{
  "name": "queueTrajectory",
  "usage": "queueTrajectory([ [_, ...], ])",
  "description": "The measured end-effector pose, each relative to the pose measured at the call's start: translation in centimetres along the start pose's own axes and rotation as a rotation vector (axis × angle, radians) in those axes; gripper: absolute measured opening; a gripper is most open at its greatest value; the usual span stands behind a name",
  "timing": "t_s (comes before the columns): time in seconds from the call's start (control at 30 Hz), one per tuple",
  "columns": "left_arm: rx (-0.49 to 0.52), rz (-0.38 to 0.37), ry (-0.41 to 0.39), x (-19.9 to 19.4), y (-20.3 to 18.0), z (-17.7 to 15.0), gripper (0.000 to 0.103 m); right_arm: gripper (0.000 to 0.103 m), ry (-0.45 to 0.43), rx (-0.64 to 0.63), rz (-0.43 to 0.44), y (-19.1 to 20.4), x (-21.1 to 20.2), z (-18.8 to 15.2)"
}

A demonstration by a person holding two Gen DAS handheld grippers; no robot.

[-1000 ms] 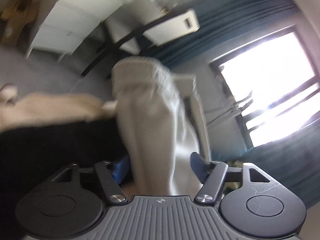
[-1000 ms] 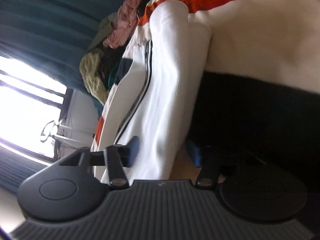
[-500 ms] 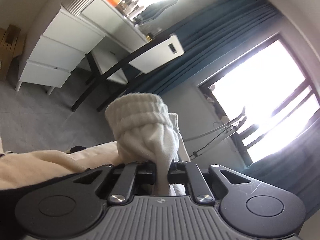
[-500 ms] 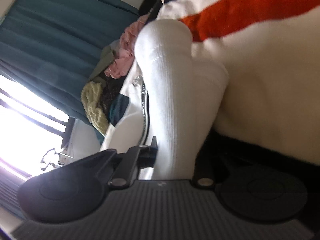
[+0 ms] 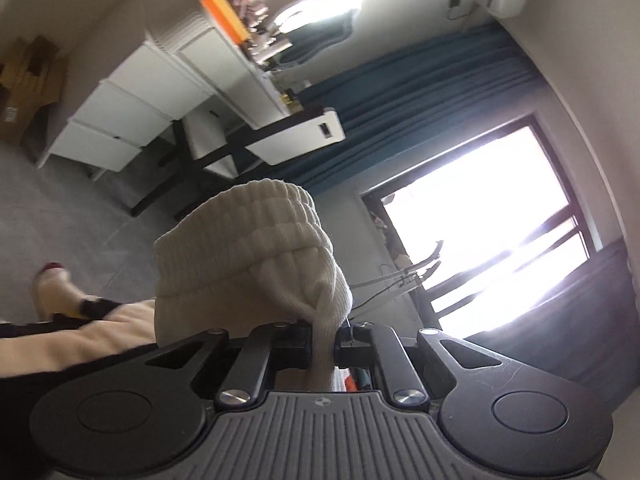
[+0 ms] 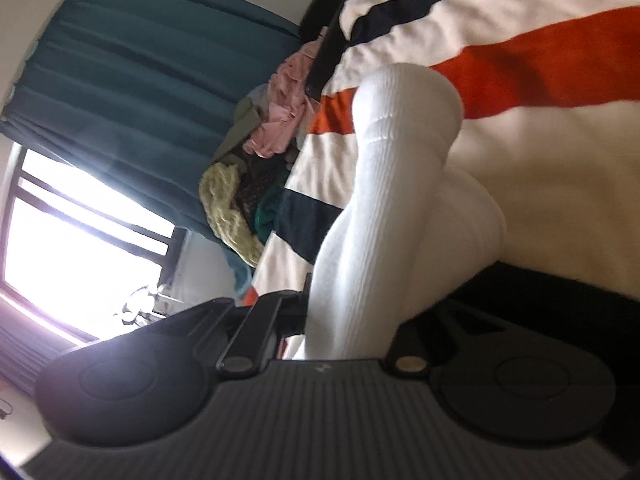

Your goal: Fold clothes

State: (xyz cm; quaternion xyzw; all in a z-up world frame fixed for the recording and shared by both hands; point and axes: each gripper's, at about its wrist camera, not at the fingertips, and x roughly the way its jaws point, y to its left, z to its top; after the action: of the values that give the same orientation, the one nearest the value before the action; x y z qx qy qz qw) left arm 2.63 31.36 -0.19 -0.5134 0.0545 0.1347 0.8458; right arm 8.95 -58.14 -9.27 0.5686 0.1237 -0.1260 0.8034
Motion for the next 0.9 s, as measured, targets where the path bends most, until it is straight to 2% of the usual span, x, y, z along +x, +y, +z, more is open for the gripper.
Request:
queueTrajectory([
  [0.1,0.053,0.092,0.032,-1.2,1.8,0.3,0.01,0.013,0.005,0.031,-0.07,-1.4,-1.3,0.5],
  [0.17,0.151,0.17,0.057,-1.4,2.5,0.0,0.01,0.013,0.016,0.087,-0.138,-3.0,-2.4,-0.1],
  [0.23,0.208,0.218,0.077,-1.2,3.1,-0.5,0.01,0.014,0.035,0.215,-0.177,-4.9,-2.9,-0.8],
  [0.37,0.21,0.265,0.1,-1.8,3.8,-0.8,0.014,0.016,0.068,0.27,-0.185,-6.2,-3.2,-1.3],
  [0.47,0.26,0.298,0.129,-2.6,3.4,-1.3,0.026,0.017,0.088,0.233,-0.186,-5.6,-3.1,-0.9],
  [0.53,0.282,0.313,0.156,-3.3,3.2,-1.5,0.04,0.024,0.083,0.26,-0.186,-5.7,-3.4,-0.9],
  [0.57,0.288,0.314,0.172,-3.9,3.1,-1.6,0.054,0.027,0.079,0.276,-0.185,-5.8,-3.6,-0.9],
  [0.6,0.3,0.312,0.184,-4.6,2.9,-1.8,0.062,0.037,0.075,0.293,-0.185,-5.9,-3.8,-0.9],
  [0.63,0.313,0.309,0.196,-5.3,2.8,-1.9,0.064,0.053,0.06,0.303,-0.183,-5.8,-4.0,-0.9],
  [0.67,0.338,0.315,0.197,-5.9,2.5,-2.1,0.068,0.063,0.043,0.311,-0.18,-5.7,-4.2,-1.0],
  [0.7,0.383,0.335,0.18,-6.5,1.9,-2.3,0.075,0.077,0.026,0.319,-0.178,-5.5,-4.4,-1.1],
  [0.73,0.428,0.355,0.163,-7.1,1.4,-2.6,0.078,0.082,0.015,0.332,-0.158,-5.5,-4.5,-1.2],
  [0.8,0.492,0.382,0.121,-8.0,0.3,-3.0,0.08,0.082,0.011,0.338,-0.128,-5.1,-4.6,-1.3],
  [0.9,0.546,0.378,0.085,-8.5,-1.6,-3.9,0.082,0.082,-0.008,0.301,-0.145,-4.1,-4.5,-1.6],
])
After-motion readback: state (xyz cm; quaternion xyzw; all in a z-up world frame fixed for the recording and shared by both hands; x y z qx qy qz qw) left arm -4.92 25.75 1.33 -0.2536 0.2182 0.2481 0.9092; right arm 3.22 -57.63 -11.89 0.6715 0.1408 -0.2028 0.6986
